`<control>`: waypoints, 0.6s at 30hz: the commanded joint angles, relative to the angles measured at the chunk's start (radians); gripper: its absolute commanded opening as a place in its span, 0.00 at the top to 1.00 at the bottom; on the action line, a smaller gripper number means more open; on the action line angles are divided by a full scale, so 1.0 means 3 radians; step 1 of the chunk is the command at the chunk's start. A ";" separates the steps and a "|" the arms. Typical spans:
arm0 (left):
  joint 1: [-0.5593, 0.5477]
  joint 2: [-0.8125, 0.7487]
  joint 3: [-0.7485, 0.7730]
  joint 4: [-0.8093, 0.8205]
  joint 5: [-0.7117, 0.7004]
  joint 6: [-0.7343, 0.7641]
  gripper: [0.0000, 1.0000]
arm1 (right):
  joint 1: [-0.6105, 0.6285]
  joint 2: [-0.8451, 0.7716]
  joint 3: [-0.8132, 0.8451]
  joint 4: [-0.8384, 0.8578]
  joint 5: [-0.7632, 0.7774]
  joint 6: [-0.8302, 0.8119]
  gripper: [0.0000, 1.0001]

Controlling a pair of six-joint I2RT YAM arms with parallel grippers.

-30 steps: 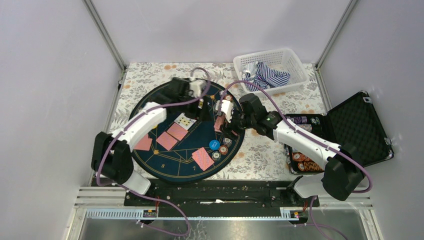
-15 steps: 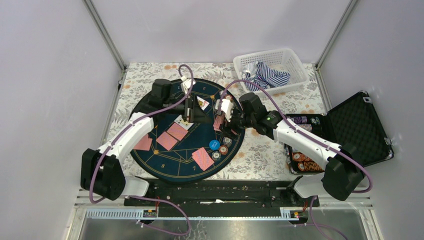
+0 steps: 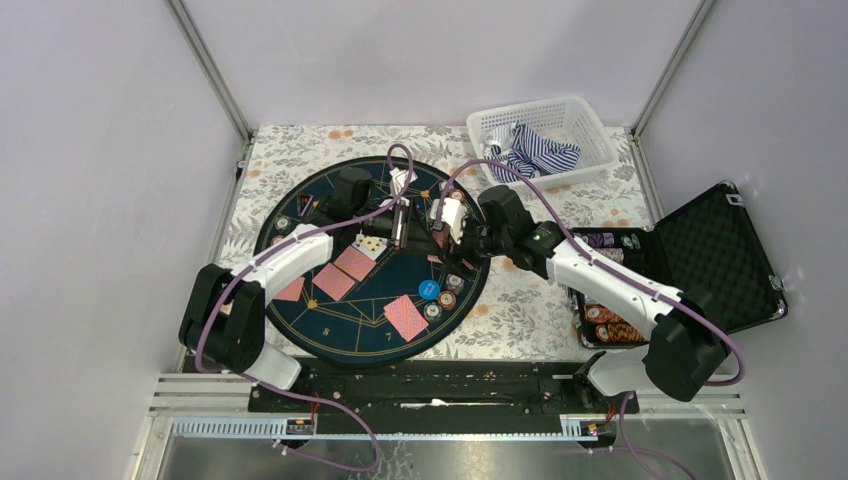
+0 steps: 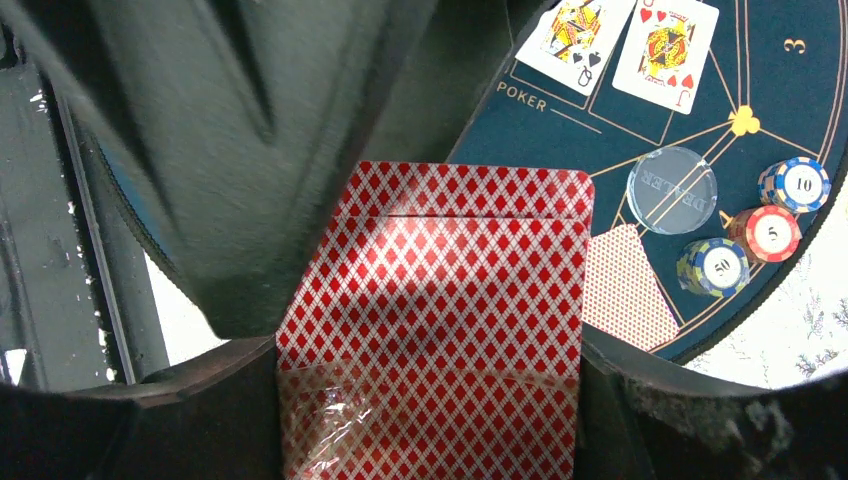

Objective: Distribute texas hold em gaming equipment

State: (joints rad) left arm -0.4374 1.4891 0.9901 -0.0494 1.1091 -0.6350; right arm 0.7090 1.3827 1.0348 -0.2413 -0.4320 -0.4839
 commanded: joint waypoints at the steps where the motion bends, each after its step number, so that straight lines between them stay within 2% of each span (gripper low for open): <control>1: 0.0002 0.0100 -0.0081 0.0605 0.0165 -0.0467 0.35 | 0.0045 -0.0112 0.0171 0.0146 -0.0096 0.0022 0.84; 8: -0.0091 0.0129 -0.0110 0.0749 0.0199 -0.0522 0.53 | 0.0063 -0.0107 0.0186 0.0154 -0.0089 0.0022 0.83; 12: -0.0093 0.0136 -0.0132 0.0837 0.0226 -0.0574 0.70 | 0.0061 -0.0113 0.0173 0.0162 -0.0079 0.0020 0.82; 14: -0.0091 0.0113 -0.0145 0.0864 0.0237 -0.0579 0.83 | 0.0060 -0.0124 0.0164 0.0167 -0.0062 0.0023 0.81; 17: -0.0064 0.0068 -0.0134 0.0763 0.0219 -0.0457 1.00 | 0.0060 -0.0132 0.0156 0.0170 -0.0045 0.0032 0.72; 18: -0.0047 0.0048 -0.0122 0.0675 0.0200 -0.0387 1.00 | 0.0060 -0.0134 0.0152 0.0171 -0.0037 0.0030 0.65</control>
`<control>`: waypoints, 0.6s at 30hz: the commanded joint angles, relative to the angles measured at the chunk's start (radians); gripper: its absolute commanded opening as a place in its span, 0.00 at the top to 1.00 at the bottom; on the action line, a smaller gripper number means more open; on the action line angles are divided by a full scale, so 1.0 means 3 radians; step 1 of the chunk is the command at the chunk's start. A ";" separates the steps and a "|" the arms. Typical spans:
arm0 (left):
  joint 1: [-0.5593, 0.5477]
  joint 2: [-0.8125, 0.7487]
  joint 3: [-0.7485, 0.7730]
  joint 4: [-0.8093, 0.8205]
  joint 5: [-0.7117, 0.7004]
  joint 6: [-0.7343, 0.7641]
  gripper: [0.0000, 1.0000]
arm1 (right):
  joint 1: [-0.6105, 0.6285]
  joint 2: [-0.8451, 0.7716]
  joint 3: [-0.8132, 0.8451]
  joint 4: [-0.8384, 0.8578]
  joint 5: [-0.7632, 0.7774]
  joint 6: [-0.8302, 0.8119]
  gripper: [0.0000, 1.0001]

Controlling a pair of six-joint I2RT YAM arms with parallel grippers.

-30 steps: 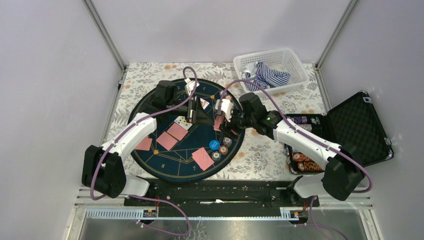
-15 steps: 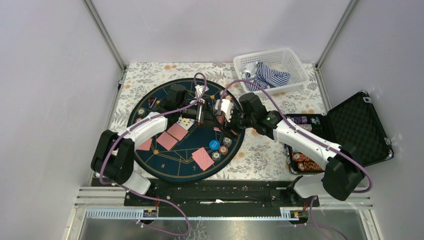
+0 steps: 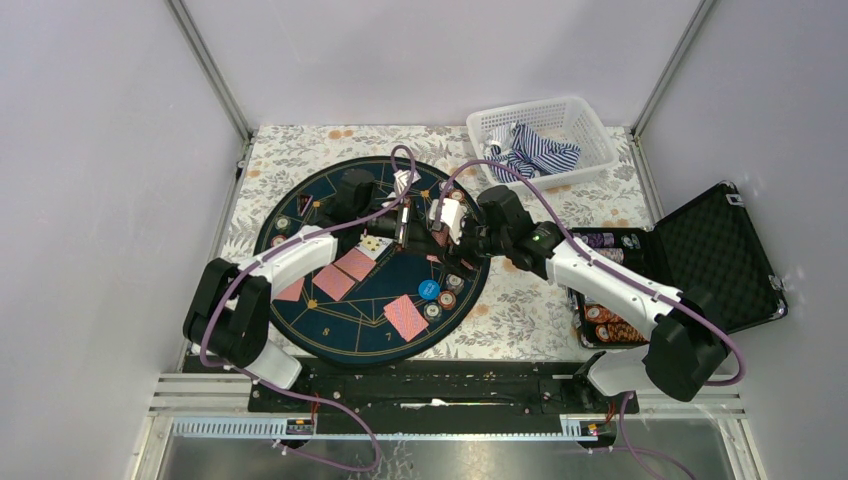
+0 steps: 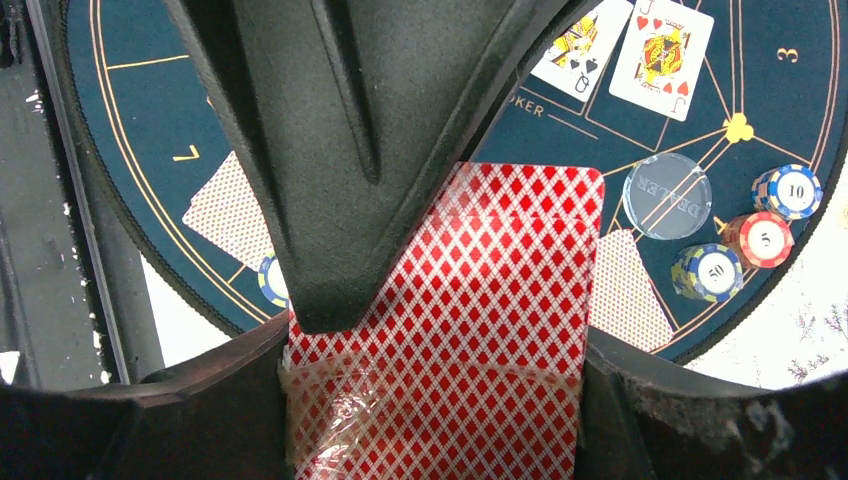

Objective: Distribute texas hold em gaming equipment

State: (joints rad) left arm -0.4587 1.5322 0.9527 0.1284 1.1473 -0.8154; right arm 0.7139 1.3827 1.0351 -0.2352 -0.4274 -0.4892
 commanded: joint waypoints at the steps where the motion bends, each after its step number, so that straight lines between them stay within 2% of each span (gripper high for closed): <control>1: 0.0048 -0.0114 0.0011 0.0011 0.0046 0.0273 1.00 | 0.0044 -0.0140 0.0149 0.0153 -0.0048 0.0057 0.58; 4: 0.0165 -0.0168 0.0015 -0.0155 0.0004 0.0392 1.00 | 0.0045 -0.0152 0.0152 0.0154 -0.0007 0.0077 0.38; 8: 0.0354 -0.0215 0.0046 -0.0365 -0.0004 0.0560 1.00 | 0.0045 -0.0173 0.0164 0.0145 0.0067 0.0091 0.06; 9: 0.0404 -0.0227 0.0056 -0.0412 -0.0005 0.0604 1.00 | 0.0044 -0.0178 0.0165 0.0145 0.0094 0.0094 0.01; 18: 0.0854 -0.0251 0.0328 -0.1156 -0.0143 0.1203 1.00 | -0.0057 -0.0263 0.0184 0.0073 0.0155 0.0116 0.00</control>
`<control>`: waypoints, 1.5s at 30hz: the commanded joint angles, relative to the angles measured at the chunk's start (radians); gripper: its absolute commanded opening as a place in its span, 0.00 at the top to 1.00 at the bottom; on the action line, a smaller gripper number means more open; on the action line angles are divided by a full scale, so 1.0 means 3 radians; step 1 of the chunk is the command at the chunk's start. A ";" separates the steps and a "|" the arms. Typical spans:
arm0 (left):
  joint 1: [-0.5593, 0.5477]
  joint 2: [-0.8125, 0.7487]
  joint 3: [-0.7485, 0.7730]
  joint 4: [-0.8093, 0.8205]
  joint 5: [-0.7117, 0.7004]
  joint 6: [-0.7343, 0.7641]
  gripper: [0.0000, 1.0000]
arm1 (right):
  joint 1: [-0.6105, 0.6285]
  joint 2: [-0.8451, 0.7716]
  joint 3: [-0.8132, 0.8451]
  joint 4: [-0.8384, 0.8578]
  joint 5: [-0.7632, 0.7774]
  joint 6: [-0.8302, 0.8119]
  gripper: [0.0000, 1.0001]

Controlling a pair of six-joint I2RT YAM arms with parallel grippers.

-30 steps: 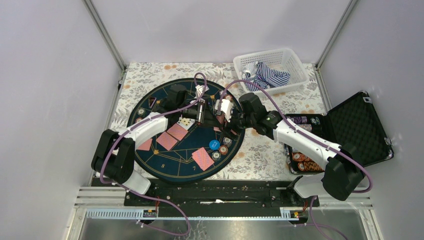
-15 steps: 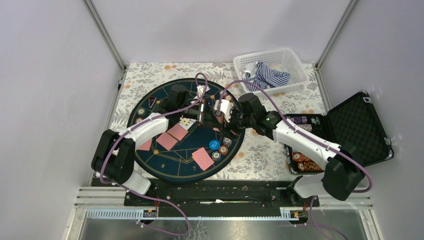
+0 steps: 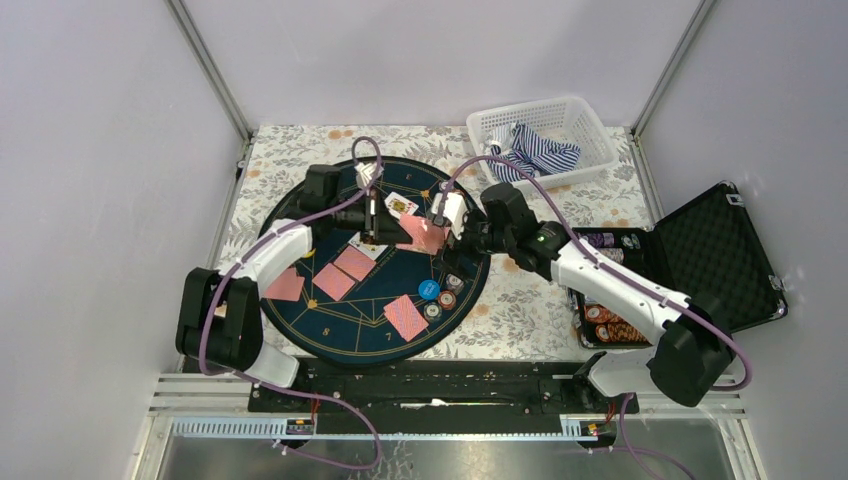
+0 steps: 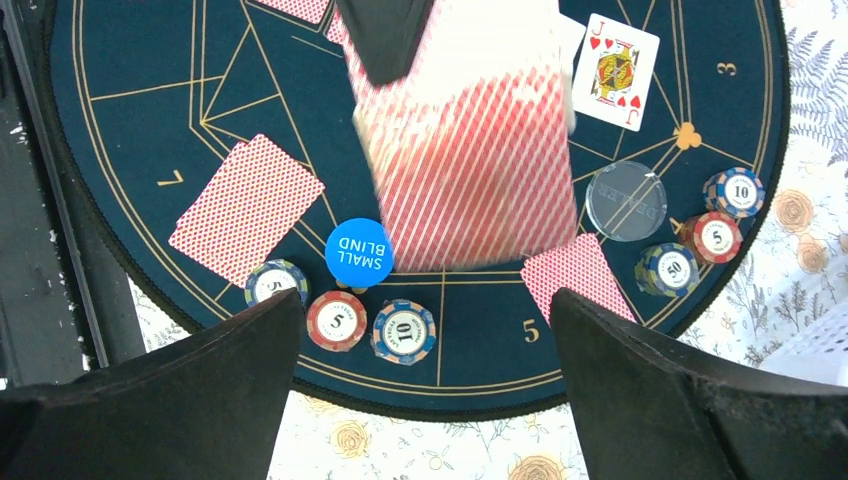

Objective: Distribute texas hold em gaming equipment

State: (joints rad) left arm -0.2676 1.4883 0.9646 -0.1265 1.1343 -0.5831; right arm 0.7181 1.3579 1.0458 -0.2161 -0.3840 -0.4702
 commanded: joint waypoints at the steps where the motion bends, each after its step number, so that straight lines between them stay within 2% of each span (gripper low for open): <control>1: 0.0286 -0.0083 0.0346 -0.0393 -0.0114 0.0539 1.00 | -0.0103 -0.0199 0.0148 -0.0006 0.0000 0.0061 0.00; 6: 0.0617 0.0042 0.0593 -0.0671 -0.0224 0.0835 1.00 | -0.0302 -0.0262 0.0136 -0.0057 -0.0128 0.0145 0.00; 10: 0.0699 0.0101 0.0718 -0.0861 -0.0401 0.1064 1.00 | -0.0391 -0.0311 0.0070 -0.0089 -0.0149 0.0184 0.00; 13: 0.0835 0.0111 0.0655 -0.0620 -0.0512 0.0868 1.00 | -0.0478 -0.0327 0.0027 -0.0093 -0.0194 0.0223 0.00; 20: 0.1030 0.0188 0.0545 -0.0087 -0.1485 0.0426 1.00 | -0.0524 -0.0322 -0.0035 -0.0031 -0.0193 0.0235 0.00; 25: 0.1043 0.0467 0.0515 0.0145 -0.1920 0.0122 1.00 | -0.0527 -0.0310 -0.0049 -0.0017 -0.0184 0.0224 0.00; 33: 0.1048 0.0934 0.0642 0.0382 -0.2238 0.0162 1.00 | -0.0523 -0.0289 -0.0081 0.0012 -0.0183 0.0204 0.00; 40: 0.1061 0.1350 0.0821 0.0379 -0.2204 0.0143 1.00 | -0.0523 -0.0258 -0.0086 0.0017 -0.0193 0.0202 0.00; 45: 0.1076 0.1417 0.0899 0.0116 -0.2470 0.0172 0.82 | -0.0527 -0.0230 -0.0081 0.0015 -0.0205 0.0193 0.00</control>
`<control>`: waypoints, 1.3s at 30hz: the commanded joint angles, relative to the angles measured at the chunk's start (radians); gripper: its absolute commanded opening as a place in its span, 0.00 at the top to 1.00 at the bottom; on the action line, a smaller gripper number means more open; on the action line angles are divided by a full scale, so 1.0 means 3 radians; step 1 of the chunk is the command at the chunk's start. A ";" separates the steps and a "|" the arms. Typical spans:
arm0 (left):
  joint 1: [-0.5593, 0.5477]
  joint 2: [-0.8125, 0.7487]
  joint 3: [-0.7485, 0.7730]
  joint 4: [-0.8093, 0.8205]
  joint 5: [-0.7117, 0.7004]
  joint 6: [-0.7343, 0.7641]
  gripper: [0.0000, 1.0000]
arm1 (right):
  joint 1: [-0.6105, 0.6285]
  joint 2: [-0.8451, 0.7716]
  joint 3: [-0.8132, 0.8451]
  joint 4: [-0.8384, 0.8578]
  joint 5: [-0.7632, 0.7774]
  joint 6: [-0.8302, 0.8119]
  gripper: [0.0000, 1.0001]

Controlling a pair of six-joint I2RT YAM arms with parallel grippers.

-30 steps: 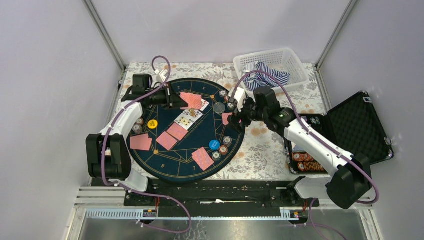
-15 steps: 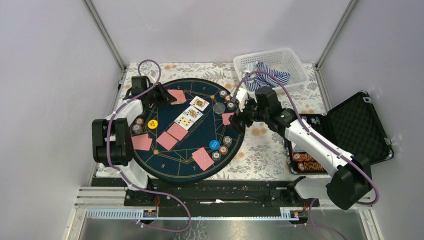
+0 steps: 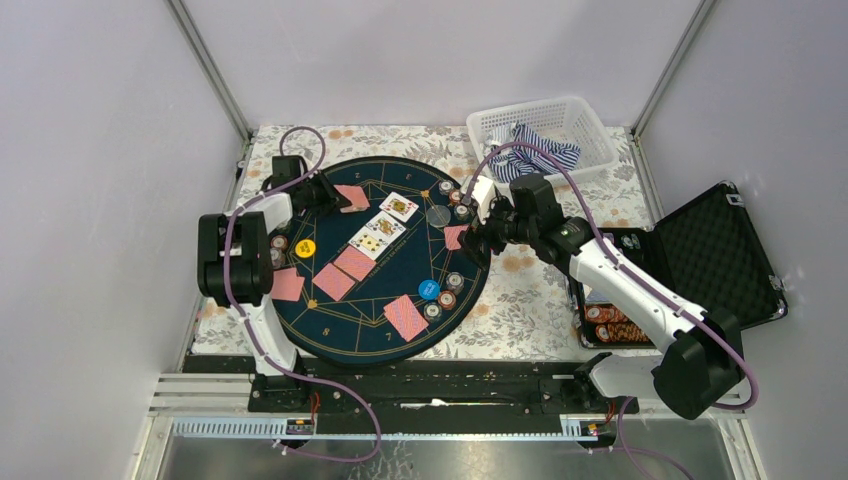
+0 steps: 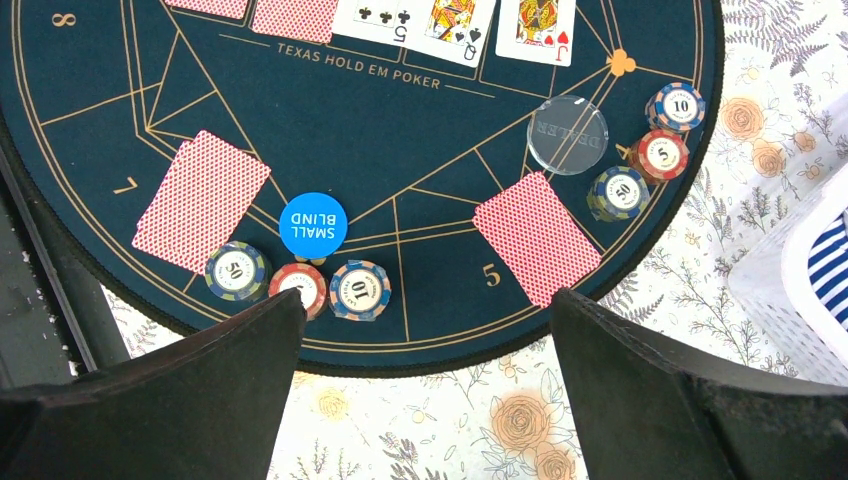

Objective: Distribute texas hold em gaming equipment

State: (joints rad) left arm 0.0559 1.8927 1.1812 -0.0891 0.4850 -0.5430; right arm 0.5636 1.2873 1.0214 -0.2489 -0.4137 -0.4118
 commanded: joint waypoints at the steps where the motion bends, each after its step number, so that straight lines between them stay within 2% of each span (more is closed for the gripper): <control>1: 0.0000 0.0075 0.0195 -0.0070 -0.0368 0.0048 0.78 | -0.0009 0.0013 0.0005 0.0123 -0.0107 -0.0003 0.00; 6: 0.0004 0.0063 0.0230 -0.0276 -0.0546 0.0095 0.68 | -0.0012 0.0034 0.0031 0.0120 -0.0137 -0.0007 0.00; 13: 0.0008 0.0005 0.0258 -0.0479 -0.0711 0.0158 0.63 | -0.0011 0.0012 0.0016 0.0118 -0.0141 -0.0021 0.00; 20: 0.0010 -0.0191 0.0207 -0.0586 -0.0856 0.0192 0.47 | -0.0010 0.0009 0.0016 0.0115 -0.0169 -0.0020 0.00; 26: -0.0015 -0.0509 0.0147 -0.0657 -0.0694 0.0390 0.44 | -0.0009 0.0007 0.0016 0.0114 -0.0192 -0.0023 0.00; 30: -0.0033 -0.0791 0.0108 -0.0745 -0.0573 0.0686 0.43 | -0.0012 0.0002 0.0011 0.0114 -0.0191 -0.0026 0.00; 36: 0.0043 -0.1053 0.0276 -0.1065 -0.0615 0.1616 0.19 | -0.0009 -0.0006 0.0073 -0.0117 -0.0110 -0.0127 0.00; 39: 0.0166 -0.0871 0.0540 -0.1349 -0.0674 0.2062 0.17 | -0.0025 -0.0027 0.0061 -0.0199 -0.0034 -0.0136 0.00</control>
State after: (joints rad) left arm 0.0620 1.6043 1.2438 -0.4007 0.3027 -0.1532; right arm 0.5636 1.2953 1.0214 -0.2703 -0.4358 -0.4301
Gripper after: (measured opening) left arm 0.824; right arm 0.994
